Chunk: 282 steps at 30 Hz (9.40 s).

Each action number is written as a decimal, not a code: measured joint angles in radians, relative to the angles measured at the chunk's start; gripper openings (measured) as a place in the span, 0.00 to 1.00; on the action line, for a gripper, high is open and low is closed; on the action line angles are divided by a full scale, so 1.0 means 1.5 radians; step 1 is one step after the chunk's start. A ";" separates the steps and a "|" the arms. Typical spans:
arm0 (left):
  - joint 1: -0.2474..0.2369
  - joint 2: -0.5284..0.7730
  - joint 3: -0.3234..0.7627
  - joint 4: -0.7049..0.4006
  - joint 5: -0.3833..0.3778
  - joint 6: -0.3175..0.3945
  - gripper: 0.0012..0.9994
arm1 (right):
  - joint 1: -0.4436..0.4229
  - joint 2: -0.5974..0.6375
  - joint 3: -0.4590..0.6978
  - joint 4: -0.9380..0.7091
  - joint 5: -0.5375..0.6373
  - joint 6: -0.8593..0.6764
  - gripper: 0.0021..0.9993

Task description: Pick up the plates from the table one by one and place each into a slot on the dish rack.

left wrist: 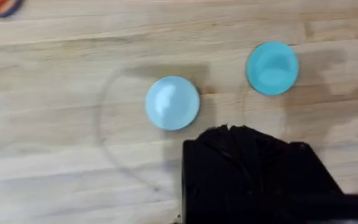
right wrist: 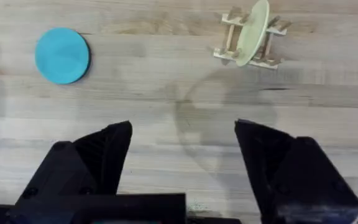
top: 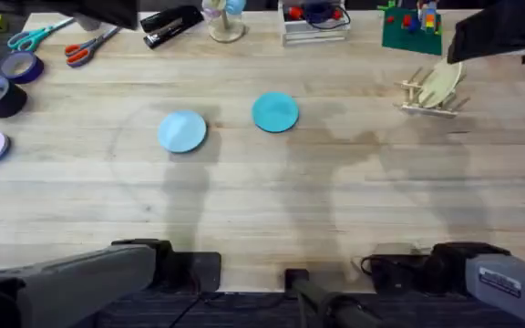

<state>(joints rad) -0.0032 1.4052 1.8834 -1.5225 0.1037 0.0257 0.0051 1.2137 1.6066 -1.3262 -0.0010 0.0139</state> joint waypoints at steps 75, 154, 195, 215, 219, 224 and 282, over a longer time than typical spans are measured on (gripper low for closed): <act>-0.051 0.423 -0.393 0.565 0.481 -0.041 0.04 | 0.000 0.000 0.001 -0.002 0.000 0.000 1.00; -0.042 0.461 -0.388 0.579 0.547 -0.058 0.04 | 0.219 0.531 -0.097 0.472 -0.317 0.233 1.00; -0.045 0.458 -0.354 0.500 0.513 -0.037 0.04 | 0.217 0.516 -0.098 0.436 -0.348 0.202 0.03; -0.048 0.160 -0.271 0.308 0.297 0.014 0.04 | 0.218 0.246 -0.100 0.237 -0.125 0.107 0.03; -0.048 0.077 -0.271 0.267 0.222 0.014 0.04 | 0.179 0.138 -0.101 0.182 -0.072 0.104 0.03; -0.048 0.009 -0.271 0.245 0.157 0.016 0.04 | 0.126 0.042 -0.101 0.145 -0.027 0.102 0.03; -0.048 -0.092 -0.271 0.159 0.002 0.023 0.99 | -0.007 -0.117 -0.101 0.051 0.260 0.095 0.03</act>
<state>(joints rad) -0.0750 1.2667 1.4765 -1.2835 0.1070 0.0608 -0.0051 1.0378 1.4555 -1.2503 0.3890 0.1563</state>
